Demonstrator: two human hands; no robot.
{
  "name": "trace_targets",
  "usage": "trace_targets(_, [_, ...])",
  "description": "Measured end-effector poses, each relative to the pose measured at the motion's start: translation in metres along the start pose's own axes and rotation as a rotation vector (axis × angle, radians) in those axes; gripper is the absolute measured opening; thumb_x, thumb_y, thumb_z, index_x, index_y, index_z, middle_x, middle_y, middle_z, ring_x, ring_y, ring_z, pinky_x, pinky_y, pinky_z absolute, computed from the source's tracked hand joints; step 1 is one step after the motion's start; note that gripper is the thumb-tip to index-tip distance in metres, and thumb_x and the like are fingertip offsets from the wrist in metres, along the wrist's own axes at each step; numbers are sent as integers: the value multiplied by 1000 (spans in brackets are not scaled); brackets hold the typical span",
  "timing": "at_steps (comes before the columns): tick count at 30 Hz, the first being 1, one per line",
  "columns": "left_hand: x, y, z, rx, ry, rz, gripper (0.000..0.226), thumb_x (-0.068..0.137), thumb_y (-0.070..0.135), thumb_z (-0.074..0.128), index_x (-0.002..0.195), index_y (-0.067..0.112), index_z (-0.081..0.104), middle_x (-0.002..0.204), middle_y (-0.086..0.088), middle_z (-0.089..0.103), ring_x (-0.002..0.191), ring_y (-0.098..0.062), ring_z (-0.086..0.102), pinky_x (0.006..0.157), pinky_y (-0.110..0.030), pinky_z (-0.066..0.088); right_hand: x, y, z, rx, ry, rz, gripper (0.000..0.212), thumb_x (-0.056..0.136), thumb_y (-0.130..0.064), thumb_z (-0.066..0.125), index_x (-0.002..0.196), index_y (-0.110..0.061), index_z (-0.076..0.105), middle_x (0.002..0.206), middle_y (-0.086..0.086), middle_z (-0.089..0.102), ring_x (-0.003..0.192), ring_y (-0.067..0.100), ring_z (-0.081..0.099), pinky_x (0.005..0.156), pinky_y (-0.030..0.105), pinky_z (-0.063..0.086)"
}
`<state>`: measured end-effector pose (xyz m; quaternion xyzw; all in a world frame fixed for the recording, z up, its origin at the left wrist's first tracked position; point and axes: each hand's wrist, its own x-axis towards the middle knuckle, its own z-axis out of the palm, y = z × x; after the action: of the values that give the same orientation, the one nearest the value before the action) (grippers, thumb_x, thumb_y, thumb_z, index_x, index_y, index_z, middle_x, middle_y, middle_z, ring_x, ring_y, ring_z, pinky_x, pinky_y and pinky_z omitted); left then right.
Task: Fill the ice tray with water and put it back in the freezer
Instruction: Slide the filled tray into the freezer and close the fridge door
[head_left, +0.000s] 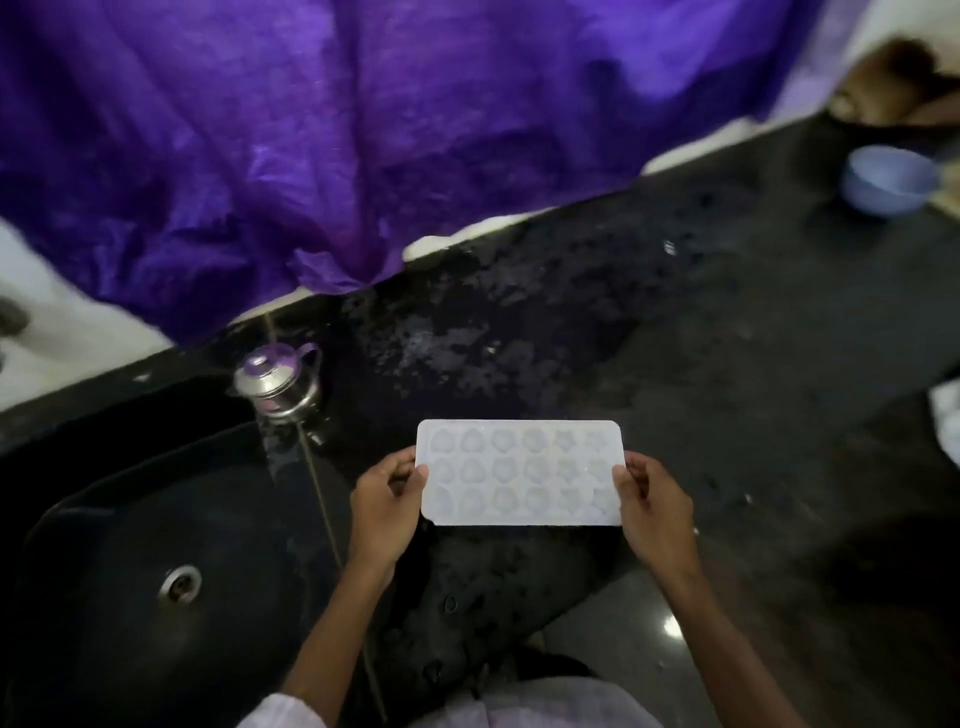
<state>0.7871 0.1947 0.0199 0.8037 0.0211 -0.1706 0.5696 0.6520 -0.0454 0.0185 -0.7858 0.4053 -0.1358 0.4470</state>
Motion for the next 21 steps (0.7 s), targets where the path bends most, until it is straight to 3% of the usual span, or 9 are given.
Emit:
trace_targets(3, [-7,6,16,29,-167,49,25,96,13,61,118,23,69,94,5,76,86,-5,73,69,-17,56,-36,22,-21,18,137,85,20,95,-17,57,112,-10,66,93,-4,67,88,17,64,77,28,46])
trace_targets(6, [-20,12,33,55,-336,78,23,97,14,61,117,22,68,95,7,75,85,-2,72,66,-13,55,-79,44,-40,12,279,171,20,95,-18,57,112,-13,67,91,-5,68,82,12,63,70,24,46])
trace_targets(17, [-102,22,118,236,-831,180,29,98,8,56,123,15,68,109,5,73,99,-6,69,91,-33,57,-237,106,-92,122,745,500,25,96,-21,55,116,-11,65,98,-1,69,83,9,62,63,1,42])
trace_targets(21, [-147,18,155,317,-1019,247,28,97,6,56,119,18,70,106,6,74,100,-10,70,90,-35,56,-298,126,-102,191,925,625,26,96,-23,54,118,-12,64,101,-3,68,86,8,63,64,2,43])
